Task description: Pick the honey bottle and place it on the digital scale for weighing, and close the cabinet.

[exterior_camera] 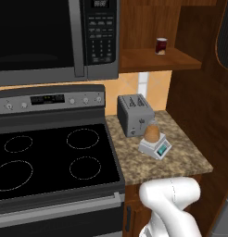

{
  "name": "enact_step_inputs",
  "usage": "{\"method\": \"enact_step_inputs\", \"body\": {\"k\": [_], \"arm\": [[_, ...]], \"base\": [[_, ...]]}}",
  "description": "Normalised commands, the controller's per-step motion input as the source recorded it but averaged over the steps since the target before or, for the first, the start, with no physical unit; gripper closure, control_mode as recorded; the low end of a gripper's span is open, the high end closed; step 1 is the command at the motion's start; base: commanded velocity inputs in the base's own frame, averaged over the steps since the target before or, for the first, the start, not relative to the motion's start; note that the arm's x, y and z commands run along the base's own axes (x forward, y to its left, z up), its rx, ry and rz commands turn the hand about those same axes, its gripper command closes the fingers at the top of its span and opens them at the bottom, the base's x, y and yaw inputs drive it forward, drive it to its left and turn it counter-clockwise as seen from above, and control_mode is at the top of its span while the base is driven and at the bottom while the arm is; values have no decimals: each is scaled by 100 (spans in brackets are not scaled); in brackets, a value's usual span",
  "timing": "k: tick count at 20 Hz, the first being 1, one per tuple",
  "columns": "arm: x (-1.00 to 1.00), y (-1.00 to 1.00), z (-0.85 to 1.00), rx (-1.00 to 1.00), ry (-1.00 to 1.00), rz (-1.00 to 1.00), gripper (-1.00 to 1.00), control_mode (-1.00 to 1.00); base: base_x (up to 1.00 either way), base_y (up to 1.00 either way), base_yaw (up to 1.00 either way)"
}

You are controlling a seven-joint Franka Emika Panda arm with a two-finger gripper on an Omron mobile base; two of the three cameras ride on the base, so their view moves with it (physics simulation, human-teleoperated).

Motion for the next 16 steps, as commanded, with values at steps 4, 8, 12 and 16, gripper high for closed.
{"method": "enact_step_inputs", "body": {"k": [4,8,12,16], "arm": [[7,-43,0,0,-1,-5,-100,-100],[68,-8,0,0,0,0,-100,-100],[97,0,-10,-4,0,0,-100,-100],[85,9,-9,-9,0,0,-100,-100]], "base": [[0,0,0],[0,0,0],[0,0,0],[0,0,0]]}}
